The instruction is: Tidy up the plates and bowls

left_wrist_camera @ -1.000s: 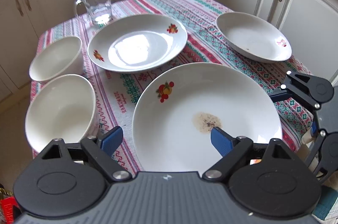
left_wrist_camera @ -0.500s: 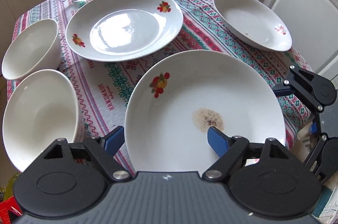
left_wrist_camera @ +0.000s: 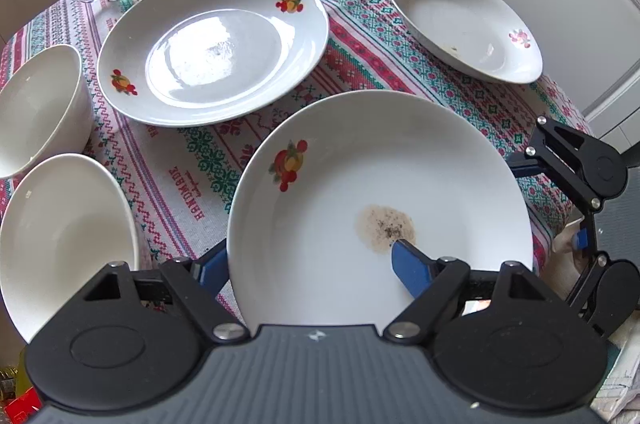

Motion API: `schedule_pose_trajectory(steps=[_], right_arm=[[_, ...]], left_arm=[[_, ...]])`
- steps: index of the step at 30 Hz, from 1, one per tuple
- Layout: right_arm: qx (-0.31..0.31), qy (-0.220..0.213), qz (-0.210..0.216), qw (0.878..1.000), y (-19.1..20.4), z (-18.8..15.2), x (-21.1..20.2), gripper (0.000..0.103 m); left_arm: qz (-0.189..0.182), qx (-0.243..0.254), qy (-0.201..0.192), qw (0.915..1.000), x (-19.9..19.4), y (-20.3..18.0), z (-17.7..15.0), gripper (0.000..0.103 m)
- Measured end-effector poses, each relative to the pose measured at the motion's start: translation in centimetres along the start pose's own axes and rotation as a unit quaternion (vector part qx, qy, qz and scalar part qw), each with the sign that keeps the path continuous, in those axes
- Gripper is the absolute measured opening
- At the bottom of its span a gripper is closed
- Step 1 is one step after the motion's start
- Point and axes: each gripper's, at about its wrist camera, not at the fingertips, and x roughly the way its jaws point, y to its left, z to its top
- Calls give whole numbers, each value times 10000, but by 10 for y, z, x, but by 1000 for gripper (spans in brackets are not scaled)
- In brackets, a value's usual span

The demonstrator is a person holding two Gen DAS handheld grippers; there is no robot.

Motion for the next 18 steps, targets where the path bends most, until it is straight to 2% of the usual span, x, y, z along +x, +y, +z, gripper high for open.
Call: schedule_pose_trajectory(steps=[7,18], right_arm=[[-18,-32,10,10000,1,0,1,103],[14,3,-48,10000,2,1,1,103]], left_arm=[[-86,64,220,9997,2,1,5,83],[-279,-193,436,9985,6,6,18,83]])
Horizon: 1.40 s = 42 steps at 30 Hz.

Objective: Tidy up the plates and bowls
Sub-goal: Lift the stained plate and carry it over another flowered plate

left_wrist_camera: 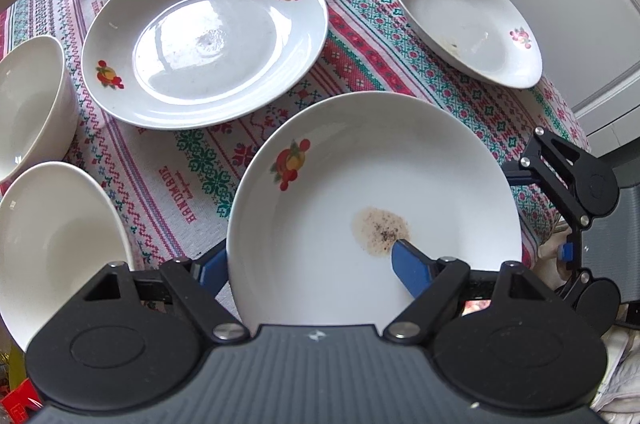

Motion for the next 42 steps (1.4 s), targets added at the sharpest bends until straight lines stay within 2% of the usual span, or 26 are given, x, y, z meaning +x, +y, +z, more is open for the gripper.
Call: schedule_pose_trajectory(steps=[5,13,30,42], right_arm=[[-24,45,29,10000,-3,0,-1,103],[-16,80,11,10000,-2,1,-1,103],[-29,183,76,9998,-11,9,-11,103],[-52,168,27,9998,-29,17,-23,103]], left_arm=[[-156,-75,35,9998,-2,3,2,83],[-136,-40,147,9998,0,2,6,83],[-229,-43,4,9997,-10,0,10,83],[-240,79,-136,9996,-20,-13,30,83]])
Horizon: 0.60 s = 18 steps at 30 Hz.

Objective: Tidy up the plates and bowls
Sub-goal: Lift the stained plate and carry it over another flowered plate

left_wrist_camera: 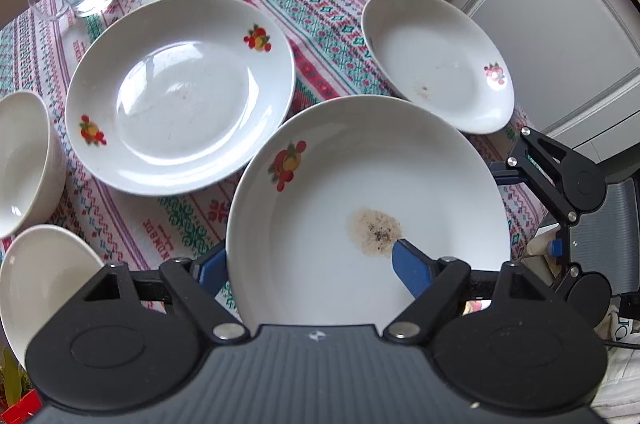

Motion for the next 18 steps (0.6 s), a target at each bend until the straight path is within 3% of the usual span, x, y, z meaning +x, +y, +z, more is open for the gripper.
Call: schedule_pose_trajectory(steps=[18], right_arm=[[181,-151,-295,9993,-45,2,-23,103]], left_arm=[[3,416,-63,9991,3,-30,59,83]])
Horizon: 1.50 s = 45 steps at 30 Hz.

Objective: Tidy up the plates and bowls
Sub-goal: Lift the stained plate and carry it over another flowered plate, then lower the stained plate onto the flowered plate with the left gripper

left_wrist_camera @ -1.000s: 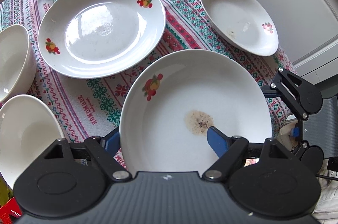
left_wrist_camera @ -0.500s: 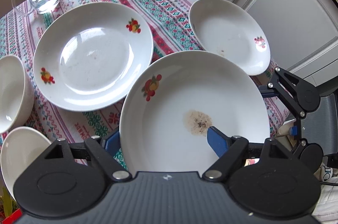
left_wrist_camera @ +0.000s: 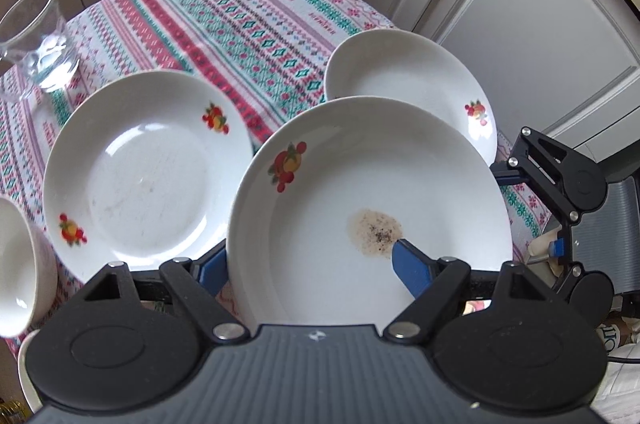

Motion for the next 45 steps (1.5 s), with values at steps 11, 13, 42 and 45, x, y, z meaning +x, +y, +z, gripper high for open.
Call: schedule_pose_trajectory(steps=[11,13,42,45], right_arm=[[311,-79,-337,9989,-34,-12,-21,103],[374,-91,-398,9985,-39,-16,-25,103],[937,-11,-932,9912,-73,-49,-49,103],[991,-27,-932,9907,-76,-49,-50,103]], left_arm=[[-126,402,65,9991,22,-27,45,83],[-139,484,83,9987,26,-32,54,83],[-421,1009,261,9937,88,-60,104,83],[-420,1045,280,9932,91,-60,105,83]])
